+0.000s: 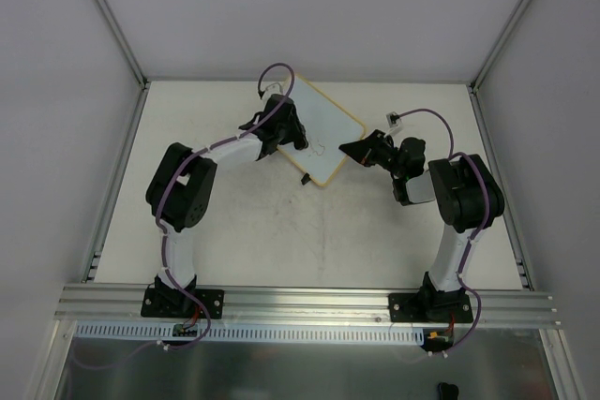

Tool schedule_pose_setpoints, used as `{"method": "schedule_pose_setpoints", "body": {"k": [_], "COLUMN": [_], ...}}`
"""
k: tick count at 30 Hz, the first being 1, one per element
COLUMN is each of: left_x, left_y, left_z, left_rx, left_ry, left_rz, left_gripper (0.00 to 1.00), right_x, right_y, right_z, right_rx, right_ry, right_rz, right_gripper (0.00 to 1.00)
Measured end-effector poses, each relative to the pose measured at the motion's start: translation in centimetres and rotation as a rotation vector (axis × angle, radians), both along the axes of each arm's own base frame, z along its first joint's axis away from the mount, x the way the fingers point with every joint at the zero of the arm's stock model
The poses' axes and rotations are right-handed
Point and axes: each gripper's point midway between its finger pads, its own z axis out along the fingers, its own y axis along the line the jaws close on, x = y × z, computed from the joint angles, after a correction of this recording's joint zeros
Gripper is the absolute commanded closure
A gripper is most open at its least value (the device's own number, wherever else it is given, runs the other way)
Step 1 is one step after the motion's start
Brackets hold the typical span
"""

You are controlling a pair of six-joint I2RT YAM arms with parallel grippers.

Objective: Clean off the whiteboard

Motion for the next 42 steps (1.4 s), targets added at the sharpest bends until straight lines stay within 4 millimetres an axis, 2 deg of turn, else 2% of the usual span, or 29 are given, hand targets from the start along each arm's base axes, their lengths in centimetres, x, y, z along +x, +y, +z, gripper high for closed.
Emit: {"method": "schedule_pose_setpoints", "body": {"k": [9,25,33,42], "left_x": [-1.3,-6.4,-6.6,-5.4], "left_y": [-1.8,-4.5,-4.7,-3.7], "left_z": [0.2,-1.1,-1.1,-0.4], "left_rx": [0.000,-0.040,-0.043,-0.071], "left_ry": [-0.041,-0.049,-0.047,0.031], "left_rz": [-0.026,-0.080,-0.084,-0.151], "left_gripper": [1.00,1.00,1.00,1.00], "right_x": [0.1,0.0,0.0,0.0], "right_y": [-0.2,-0.1,-0.1,-0.1], "right_z": [-0.1,0.1,0.0,0.1], "right_rx": [-0.003,-0.009,-0.010,-0.010], "right_ry": [-0.001,-0.014,-0.015,-0.016], "right_rz": [-0.002,0.004,0.004,0.003], "right_gripper": [1.00,1.00,1.00,1.00]}}
